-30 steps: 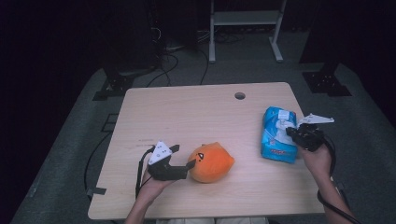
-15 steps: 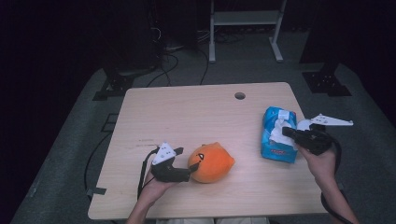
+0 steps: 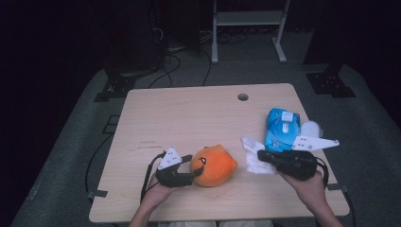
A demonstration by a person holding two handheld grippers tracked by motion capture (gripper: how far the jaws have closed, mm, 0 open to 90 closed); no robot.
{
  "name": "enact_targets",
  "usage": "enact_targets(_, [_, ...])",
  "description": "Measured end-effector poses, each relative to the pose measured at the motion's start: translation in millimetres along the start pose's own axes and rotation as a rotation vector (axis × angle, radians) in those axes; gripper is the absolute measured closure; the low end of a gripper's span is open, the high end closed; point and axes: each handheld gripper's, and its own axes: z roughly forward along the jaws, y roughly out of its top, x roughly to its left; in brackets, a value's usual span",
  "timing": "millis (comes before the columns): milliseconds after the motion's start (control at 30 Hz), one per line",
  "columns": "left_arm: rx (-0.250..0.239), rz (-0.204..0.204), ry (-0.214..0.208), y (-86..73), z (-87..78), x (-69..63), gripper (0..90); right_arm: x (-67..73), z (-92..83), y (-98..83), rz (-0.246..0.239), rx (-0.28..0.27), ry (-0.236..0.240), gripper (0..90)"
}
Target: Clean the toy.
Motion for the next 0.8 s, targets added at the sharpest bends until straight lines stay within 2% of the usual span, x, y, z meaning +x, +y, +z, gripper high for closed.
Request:
enact_targets(200, [-0.002,-0.008,-0.014,-1.3,1.9,1.7,40.6,30.6,4.3,4.8,-0.022,0.023,0.122,86.5])
enact_targets(267, [-0.002,-0.009,-0.018,-1.6,2.5,1.7,40.3,38.0,7.7,5.1,-0.03,0.035,0.149,86.5])
enact_targets(333, [-0.005,-0.01,-0.023,-2.0,3.1,1.2,39.5,40.9,14.2,3.9,-0.019,0.051,0.184,86.4])
enact_targets(433, [-0.005,0.001,-0.025,-1.9,3.4,0.2,38.2,37.2,30.8,-0.3,-0.009,0.098,0.201,86.4])
enact_targets(467, [-0.003,0.006,-0.029,-1.7,3.6,0.0,37.9,34.0,37.6,-2.1,-0.002,0.113,0.203,86.3])
enact_targets(533, [-0.002,0.016,-0.035,-1.7,4.2,-1.0,37.6,26.9,51.1,-4.6,-0.014,0.143,0.174,86.2])
enact_targets(600, [0.002,0.024,-0.038,-1.5,4.3,-1.7,37.5,18.1,63.3,-6.2,-0.001,0.153,0.157,86.1])
enact_targets(700, [0.002,0.027,-0.041,-1.2,4.9,-2.2,37.3,11.0,79.3,-6.8,-0.021,0.165,0.127,85.1])
enact_targets(767, [0.0,0.023,-0.049,-1.4,6.0,-2.7,37.2,9.8,90.1,-6.3,-0.055,0.174,0.092,82.3])
enact_targets(800, [0.003,0.028,-0.049,-1.1,6.2,-3.2,37.2,9.8,93.3,-6.4,-0.06,0.173,0.09,81.4])
